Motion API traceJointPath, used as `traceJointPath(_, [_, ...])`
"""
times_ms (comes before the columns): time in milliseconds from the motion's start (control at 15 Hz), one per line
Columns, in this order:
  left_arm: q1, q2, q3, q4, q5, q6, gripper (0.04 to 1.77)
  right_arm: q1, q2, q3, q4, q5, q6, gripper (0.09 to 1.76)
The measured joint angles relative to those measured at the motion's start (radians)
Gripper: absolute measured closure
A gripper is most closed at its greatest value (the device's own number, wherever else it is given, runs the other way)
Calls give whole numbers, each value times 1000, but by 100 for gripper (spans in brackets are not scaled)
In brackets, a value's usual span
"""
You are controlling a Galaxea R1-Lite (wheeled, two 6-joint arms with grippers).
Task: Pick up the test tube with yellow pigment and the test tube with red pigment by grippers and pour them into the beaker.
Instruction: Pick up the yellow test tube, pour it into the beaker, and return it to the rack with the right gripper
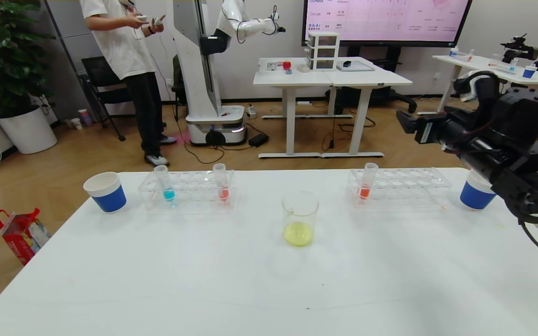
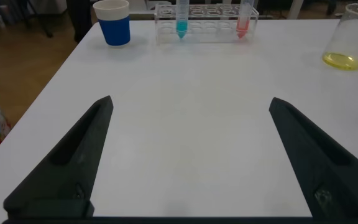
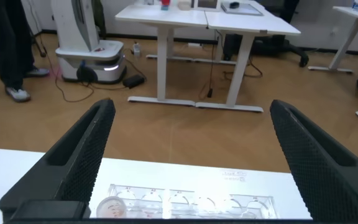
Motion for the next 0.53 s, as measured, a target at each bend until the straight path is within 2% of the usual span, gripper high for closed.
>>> traceJointPath(200, [0,0,0,0,0,0,6,5,-140,65,-5,-6,-6,11])
traceJointPath(533, [0,0,0,0,0,0,6,-3,-492,225,-4,-28,-7,11])
